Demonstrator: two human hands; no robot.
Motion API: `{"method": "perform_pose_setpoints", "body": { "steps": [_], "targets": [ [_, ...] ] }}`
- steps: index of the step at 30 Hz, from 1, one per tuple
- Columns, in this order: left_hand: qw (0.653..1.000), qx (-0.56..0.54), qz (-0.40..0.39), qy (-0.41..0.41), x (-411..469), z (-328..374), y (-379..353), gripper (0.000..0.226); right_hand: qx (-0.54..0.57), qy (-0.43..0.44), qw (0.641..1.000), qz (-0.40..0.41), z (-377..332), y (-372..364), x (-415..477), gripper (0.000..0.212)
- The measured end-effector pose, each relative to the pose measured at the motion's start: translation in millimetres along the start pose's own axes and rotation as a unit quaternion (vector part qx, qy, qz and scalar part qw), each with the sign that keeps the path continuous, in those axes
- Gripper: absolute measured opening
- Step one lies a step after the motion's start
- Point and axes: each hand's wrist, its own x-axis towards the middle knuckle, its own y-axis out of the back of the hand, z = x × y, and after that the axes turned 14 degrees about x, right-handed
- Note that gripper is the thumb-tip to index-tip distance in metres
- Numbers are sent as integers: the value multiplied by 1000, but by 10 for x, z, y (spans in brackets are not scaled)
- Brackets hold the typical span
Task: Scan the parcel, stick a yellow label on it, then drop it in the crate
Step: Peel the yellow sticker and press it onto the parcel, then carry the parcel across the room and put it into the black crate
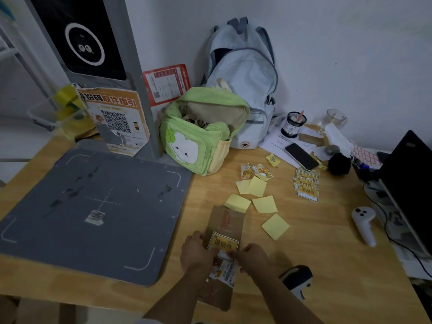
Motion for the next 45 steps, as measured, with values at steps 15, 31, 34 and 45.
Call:
{"method": "perform_pose_setpoints", "body": {
  "steps": [15, 31, 34, 45],
  "targets": [
    [951, -241, -172, 85, -129, 52, 91, 29, 274, 46, 958, -65, 20, -208, -198, 28],
    [940, -326, -71, -75, -15, 1508, 1359, 25, 312, 224, 923, -26, -1543, 704, -503, 24],
    [932, -330, -59, -140, -162, 1946, 1720, 19, 343, 274, 898, -22, -1831, 1053, -707, 27],
    [871, -357, -72, -330, -1035, 3419, 2585, 43, 340, 377, 861, 47, -2519, 2707, -1782, 24]
  ]
}}
